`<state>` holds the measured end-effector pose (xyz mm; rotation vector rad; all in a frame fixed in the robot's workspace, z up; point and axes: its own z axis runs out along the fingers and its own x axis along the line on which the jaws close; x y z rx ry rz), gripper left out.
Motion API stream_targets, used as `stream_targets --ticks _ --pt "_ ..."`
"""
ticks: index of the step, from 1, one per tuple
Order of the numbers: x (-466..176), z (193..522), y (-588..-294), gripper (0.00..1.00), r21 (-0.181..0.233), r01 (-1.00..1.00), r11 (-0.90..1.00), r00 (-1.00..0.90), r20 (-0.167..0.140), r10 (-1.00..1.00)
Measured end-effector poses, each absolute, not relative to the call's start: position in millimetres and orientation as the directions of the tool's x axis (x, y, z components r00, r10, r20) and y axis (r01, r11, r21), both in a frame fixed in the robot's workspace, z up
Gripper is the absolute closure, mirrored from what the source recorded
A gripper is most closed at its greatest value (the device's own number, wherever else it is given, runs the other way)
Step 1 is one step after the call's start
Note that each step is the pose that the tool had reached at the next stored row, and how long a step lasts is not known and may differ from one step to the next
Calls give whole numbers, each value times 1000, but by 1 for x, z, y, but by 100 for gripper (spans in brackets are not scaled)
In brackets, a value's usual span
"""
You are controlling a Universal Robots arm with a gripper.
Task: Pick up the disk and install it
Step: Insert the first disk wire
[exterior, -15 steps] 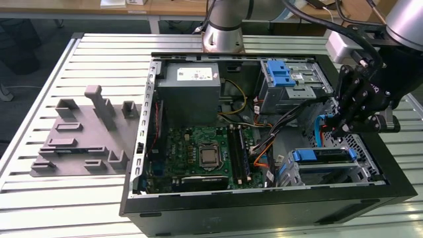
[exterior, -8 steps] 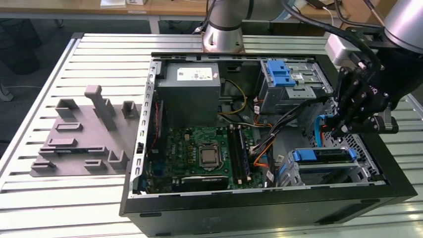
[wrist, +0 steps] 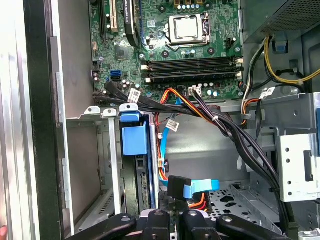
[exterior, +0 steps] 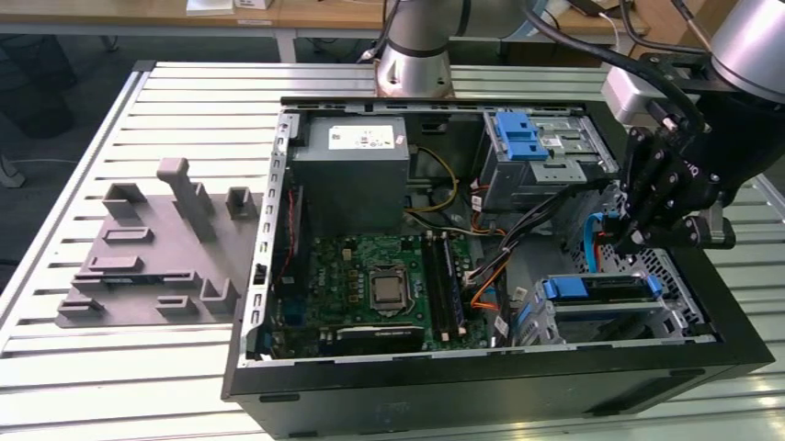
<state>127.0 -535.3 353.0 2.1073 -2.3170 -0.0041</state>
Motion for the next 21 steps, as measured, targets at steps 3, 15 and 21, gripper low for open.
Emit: stream_targets --ticks 3,15,21 --pt "127 353 -535 83 8 -995 95 -95 5 -996" --pt "127 352 -541 84 8 -996 86 -86 5 -996" --pt "127 348 -545 84 9 -997 75 -75 7 -997"
